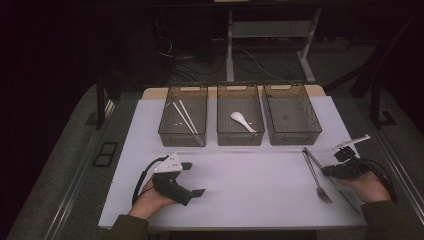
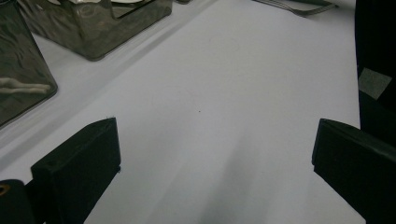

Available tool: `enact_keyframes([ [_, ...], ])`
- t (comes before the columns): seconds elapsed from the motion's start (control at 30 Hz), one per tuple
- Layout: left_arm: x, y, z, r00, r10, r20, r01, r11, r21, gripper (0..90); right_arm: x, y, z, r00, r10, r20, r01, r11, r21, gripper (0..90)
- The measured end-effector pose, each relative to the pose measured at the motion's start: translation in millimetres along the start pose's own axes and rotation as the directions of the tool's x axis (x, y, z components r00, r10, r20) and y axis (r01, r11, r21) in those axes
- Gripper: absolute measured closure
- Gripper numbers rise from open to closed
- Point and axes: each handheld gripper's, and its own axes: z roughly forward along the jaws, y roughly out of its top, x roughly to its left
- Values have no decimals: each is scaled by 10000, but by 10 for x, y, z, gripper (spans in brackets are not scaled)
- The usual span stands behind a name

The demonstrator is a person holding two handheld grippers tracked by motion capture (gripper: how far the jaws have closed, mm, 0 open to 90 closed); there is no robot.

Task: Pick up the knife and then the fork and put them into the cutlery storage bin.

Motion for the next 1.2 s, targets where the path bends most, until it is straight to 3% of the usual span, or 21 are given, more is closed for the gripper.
enact_keyframes([
  [0.07, 5, 0, 4, 10000, 25, 5, -25, 10000, 3, 4, -18, -1, -1, 9999, -23, 152, 23, 10000, -14, 822],
  [0.2, 3, 0, 4, 10000, 36, 17, -36, 10000, 4, 4, -55, -5, 11, 10000, 94, -23, -94, 10000, -1, 820],
  [0.37, -2, 1, 14, 10000, 24, 38, -24, 10000, 15, 4, -22, -5, 24, 9992, -316, 232, 315, 9995, 17, 815],
  [0.47, -5, 0, 16, 10000, 8, 43, -8, 10000, 24, 4, -22, -5, 24, 9994, -242, 241, 242, 9997, 17, 822],
  [0.97, -2, 2, -2, 10000, -14, -4, 14, 10000, -18, 4, -107, -35, -104, 9984, 179, -528, -198, 9992, -357, 829],
  [1.2, 0, 1, -3, 10000, -23, -21, 23, 10000, -34, 4, -95, -29, -213, 9986, 85, -514, -122, 9973, -719, 828],
])
